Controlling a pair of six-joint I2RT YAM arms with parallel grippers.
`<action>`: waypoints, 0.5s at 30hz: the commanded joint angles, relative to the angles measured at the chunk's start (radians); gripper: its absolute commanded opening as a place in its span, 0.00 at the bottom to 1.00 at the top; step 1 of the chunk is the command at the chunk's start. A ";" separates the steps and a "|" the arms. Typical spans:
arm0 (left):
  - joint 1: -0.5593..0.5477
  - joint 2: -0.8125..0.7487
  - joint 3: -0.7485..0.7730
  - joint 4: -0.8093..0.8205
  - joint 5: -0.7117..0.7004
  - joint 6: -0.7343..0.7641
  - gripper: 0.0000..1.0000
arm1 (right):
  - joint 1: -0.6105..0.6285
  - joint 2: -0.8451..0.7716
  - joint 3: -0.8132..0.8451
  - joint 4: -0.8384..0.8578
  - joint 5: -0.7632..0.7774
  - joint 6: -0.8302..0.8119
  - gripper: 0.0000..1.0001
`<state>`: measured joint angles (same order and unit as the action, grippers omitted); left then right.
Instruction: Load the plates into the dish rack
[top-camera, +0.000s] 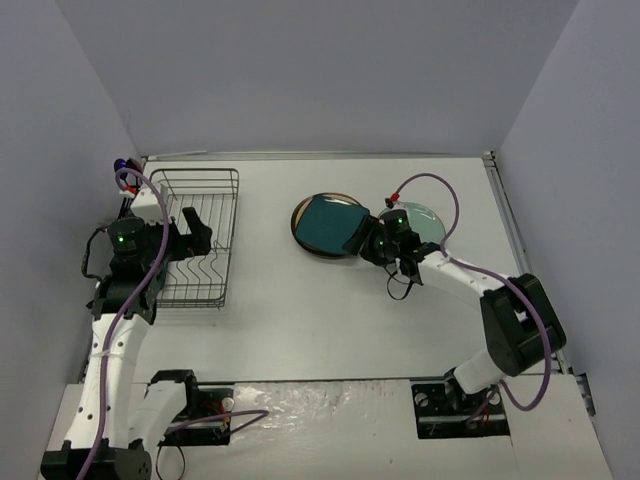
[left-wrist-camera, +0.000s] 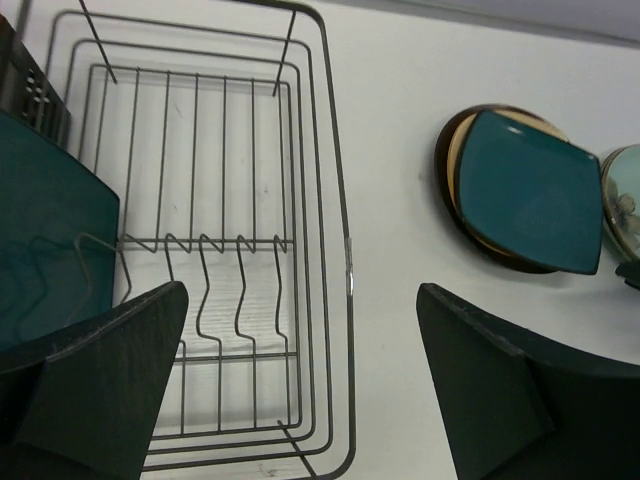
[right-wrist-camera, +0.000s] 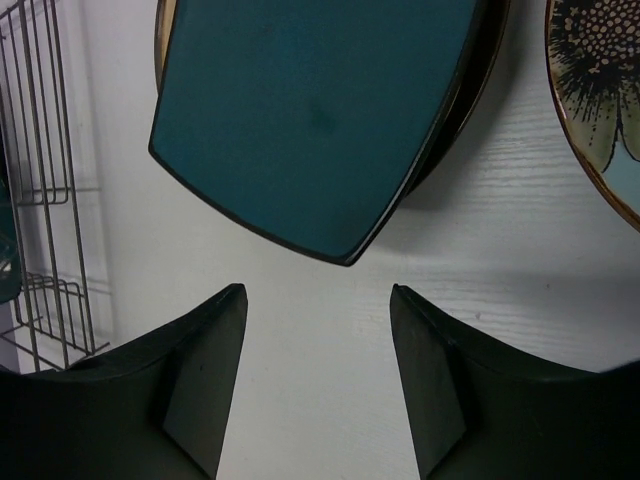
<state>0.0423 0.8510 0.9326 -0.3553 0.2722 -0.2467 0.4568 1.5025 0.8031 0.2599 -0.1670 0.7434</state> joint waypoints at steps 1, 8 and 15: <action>-0.030 -0.043 -0.072 0.180 0.042 -0.022 0.97 | -0.009 0.072 0.046 0.169 0.032 0.101 0.53; -0.032 -0.073 -0.129 0.172 0.041 -0.018 0.97 | -0.010 0.139 0.057 0.214 0.048 0.147 0.50; -0.032 -0.069 -0.129 0.156 0.027 -0.015 0.97 | -0.023 0.159 0.034 0.248 0.045 0.182 0.33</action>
<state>0.0132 0.7819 0.7612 -0.2699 0.2958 -0.2516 0.4479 1.6633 0.8116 0.4115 -0.1489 0.8818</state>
